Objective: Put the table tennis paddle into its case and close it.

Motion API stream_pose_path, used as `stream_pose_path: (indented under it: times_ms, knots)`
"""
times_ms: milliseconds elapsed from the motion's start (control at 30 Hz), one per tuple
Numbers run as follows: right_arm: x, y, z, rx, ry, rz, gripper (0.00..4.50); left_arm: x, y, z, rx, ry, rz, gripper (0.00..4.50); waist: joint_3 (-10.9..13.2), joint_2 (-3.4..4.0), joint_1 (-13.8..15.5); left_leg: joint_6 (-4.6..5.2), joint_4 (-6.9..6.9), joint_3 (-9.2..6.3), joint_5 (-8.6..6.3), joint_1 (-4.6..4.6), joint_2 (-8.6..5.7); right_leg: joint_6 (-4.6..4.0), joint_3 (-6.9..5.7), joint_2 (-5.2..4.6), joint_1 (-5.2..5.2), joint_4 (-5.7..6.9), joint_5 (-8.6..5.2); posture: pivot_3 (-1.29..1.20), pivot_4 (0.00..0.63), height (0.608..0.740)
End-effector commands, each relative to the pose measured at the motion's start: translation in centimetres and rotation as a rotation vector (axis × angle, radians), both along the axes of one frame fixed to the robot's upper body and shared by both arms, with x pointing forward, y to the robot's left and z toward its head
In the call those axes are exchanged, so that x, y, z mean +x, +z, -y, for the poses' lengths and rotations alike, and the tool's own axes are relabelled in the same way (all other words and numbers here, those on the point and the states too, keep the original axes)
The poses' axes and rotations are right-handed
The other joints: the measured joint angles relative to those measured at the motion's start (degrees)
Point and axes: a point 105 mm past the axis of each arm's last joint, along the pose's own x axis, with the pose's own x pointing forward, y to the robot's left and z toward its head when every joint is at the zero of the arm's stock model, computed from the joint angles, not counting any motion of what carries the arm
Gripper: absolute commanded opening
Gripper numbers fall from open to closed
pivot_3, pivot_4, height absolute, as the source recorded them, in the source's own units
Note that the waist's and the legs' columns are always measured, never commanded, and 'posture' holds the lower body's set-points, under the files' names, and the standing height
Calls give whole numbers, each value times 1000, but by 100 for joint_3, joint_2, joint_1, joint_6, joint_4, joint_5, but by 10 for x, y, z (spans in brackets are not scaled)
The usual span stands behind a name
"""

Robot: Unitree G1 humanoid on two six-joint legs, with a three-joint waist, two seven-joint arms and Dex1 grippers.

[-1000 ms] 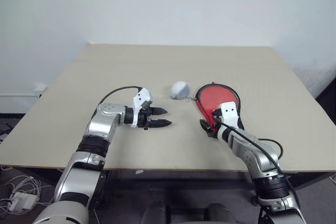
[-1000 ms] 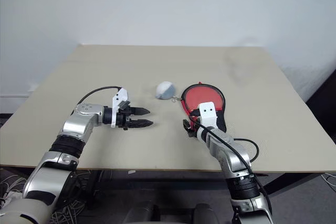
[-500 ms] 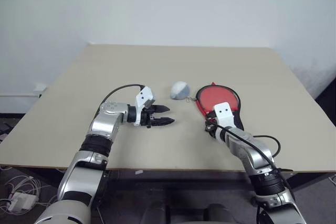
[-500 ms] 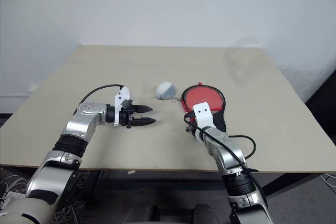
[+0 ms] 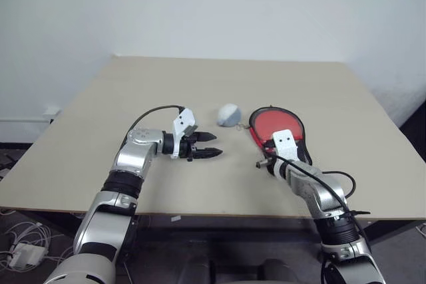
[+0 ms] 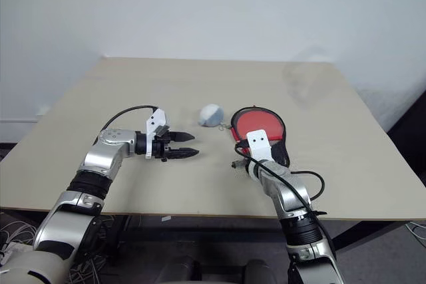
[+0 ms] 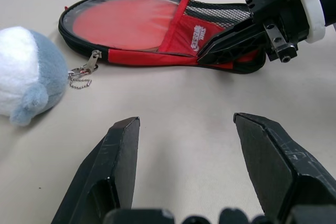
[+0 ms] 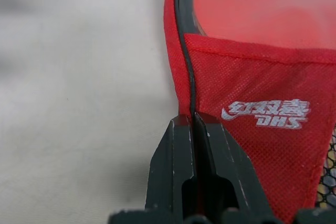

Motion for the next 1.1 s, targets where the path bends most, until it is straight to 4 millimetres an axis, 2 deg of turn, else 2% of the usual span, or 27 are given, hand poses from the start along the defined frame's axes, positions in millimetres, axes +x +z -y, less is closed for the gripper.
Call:
stream_pose_path:
  times_ms: [33,200,333,767,867,933,1033,1100]
  knots:
    - [-19,-15,10,45,-1,-127,50,1,11,4,-4,-16,46,3088,0,0,53,0,0,0,0,-1,0,0,-1,0,-1,-2,0,0,0,728]
    - [-37,2,11,156,45,-150,50,-1,8,7,0,-27,36,3088,1,1,77,0,-2,0,-1,-9,0,0,-4,-2,-6,-5,0,0,0,728]
    - [-60,11,3,228,121,-189,50,-4,6,11,-2,-44,26,3088,2,2,63,0,-5,1,-1,-10,0,0,-3,-1,-11,-4,-1,0,0,728]
    - [-126,11,-24,379,167,-309,50,-11,-2,18,13,-92,-6,3088,2,2,50,-1,-9,0,-1,-10,4,-5,-2,4,-21,4,-4,0,0,728]
    - [-132,14,-26,403,176,-297,50,-12,-3,19,14,-97,-10,3088,2,2,49,-1,-9,0,-1,-10,4,-5,-2,4,-21,4,-5,0,0,728]
    - [-126,17,-22,368,157,-271,50,-12,-3,20,15,-101,-10,3088,2,2,45,-1,-9,2,-1,-10,5,-5,-2,4,-22,4,-5,0,0,728]
    - [-122,21,-26,410,174,-266,50,-11,-2,21,18,-106,-9,3088,2,2,47,-1,-9,2,-1,-10,6,-5,-2,4,-25,6,-5,0,0,728]
    - [-120,22,-23,391,164,-251,521,-11,-1,21,18,-108,-9,3088,2,2,47,-1,-9,3,-1,-10,6,-6,-2,4,-26,5,-5,0,0,728]
